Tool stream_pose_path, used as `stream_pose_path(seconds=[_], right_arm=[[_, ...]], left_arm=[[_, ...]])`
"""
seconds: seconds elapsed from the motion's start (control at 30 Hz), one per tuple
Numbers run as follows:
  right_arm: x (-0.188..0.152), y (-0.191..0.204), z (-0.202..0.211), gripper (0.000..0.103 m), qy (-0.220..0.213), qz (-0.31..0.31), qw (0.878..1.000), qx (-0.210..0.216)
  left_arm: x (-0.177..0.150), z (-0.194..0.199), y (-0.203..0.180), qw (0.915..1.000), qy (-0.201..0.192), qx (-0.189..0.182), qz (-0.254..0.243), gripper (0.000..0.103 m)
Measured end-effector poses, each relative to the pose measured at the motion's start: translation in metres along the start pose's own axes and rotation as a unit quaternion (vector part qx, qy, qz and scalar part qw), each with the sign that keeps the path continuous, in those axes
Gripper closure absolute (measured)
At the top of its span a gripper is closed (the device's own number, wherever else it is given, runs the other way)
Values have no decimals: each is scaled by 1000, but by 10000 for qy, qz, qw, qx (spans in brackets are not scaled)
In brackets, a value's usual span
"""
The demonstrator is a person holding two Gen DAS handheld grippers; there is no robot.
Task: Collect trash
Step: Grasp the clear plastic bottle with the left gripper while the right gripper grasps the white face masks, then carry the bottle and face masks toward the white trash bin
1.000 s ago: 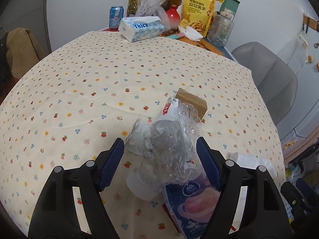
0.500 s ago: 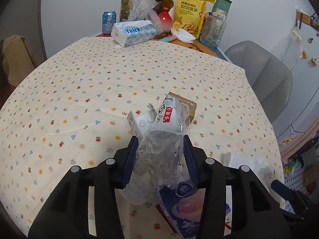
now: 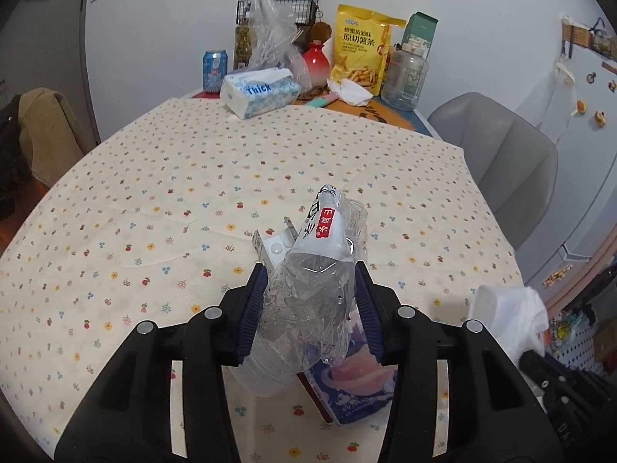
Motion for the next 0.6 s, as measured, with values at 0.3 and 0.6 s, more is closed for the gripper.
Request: stream_pose_path(seconds=[0.3, 0.6], right_arm=[[0, -32, 35, 96, -345, -264, 9989, -164], [-12, -80, 58, 95, -480, -610, 9961, -417]], left_arm=[[-6, 23, -32, 9995, -145, -126, -239, 57], [-25, 32, -85, 9974, -79, -427, -578, 57]])
Point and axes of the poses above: each gripper's, at about its wrist camera, not at the fingertips, and z roughly against the way its jaws point, y to its left, x to its top, the point moved 7 cm from there along -z, roughly the way its jaws point, and after that the axes turned 9 degrees about z, right-handed, at the moved point
